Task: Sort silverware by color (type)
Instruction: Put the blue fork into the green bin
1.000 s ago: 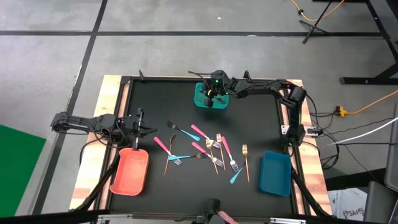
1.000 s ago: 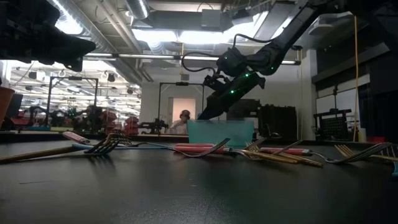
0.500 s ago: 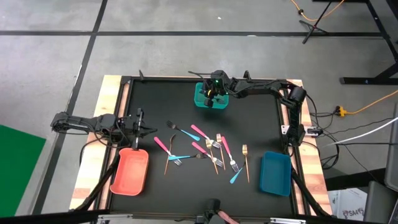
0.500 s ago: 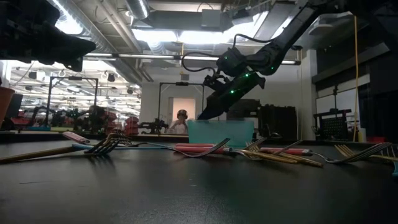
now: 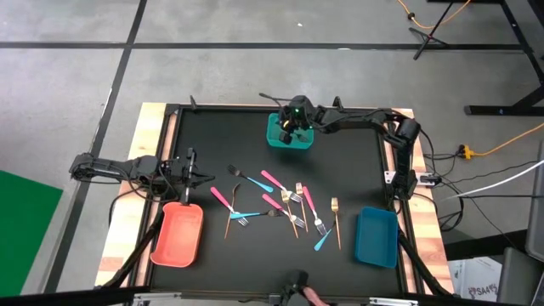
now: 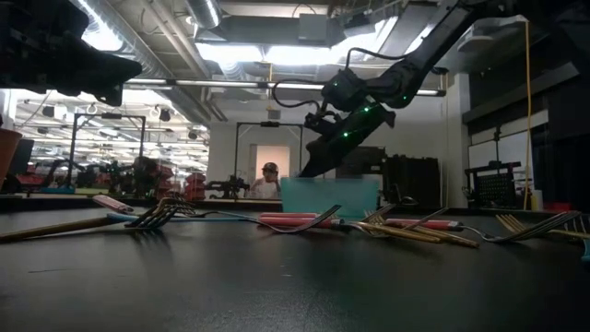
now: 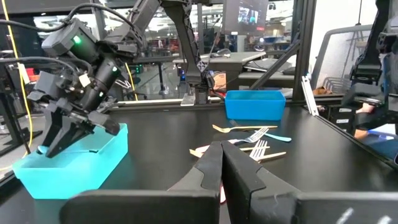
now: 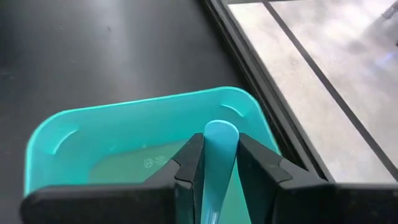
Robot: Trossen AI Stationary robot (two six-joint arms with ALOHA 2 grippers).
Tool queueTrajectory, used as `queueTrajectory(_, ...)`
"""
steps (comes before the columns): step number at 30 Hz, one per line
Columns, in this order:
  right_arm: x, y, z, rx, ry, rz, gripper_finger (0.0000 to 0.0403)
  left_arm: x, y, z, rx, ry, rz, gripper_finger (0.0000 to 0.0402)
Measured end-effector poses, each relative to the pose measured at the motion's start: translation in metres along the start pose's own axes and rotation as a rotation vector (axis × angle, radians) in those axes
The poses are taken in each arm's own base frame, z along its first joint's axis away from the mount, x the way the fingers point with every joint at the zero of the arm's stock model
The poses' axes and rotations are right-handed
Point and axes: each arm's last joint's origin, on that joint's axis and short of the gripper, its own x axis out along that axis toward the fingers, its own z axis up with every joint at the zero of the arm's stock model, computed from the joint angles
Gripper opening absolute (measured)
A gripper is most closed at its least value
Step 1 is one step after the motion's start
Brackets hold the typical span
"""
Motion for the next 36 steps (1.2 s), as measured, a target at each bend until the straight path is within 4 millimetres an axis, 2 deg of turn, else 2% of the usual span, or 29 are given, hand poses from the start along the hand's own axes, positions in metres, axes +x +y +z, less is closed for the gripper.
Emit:
queueTrajectory(12,-0.001,0.001,-0.001,0.051,0.009,0.043,0.0085,0.0,0.0,0.0,0.0,-0.003,0.008,0.0)
queueTrajectory(24,-0.001,0.002,-0.003,0.055,0.034,0.046,0.02,0.0,0.001,0.005,-0.008,-0.047,0.031,0.0)
queueTrajectory(31,-0.005,0.002,-0.004,0.056,0.066,0.054,0.0213,-0.001,0.002,0.017,-0.03,-0.17,0.035,0.0)
queueTrajectory(36,-0.025,0.0,0.008,0.055,0.055,0.051,0.0212,-0.002,0.002,0.019,-0.034,-0.19,0.048,0.0)
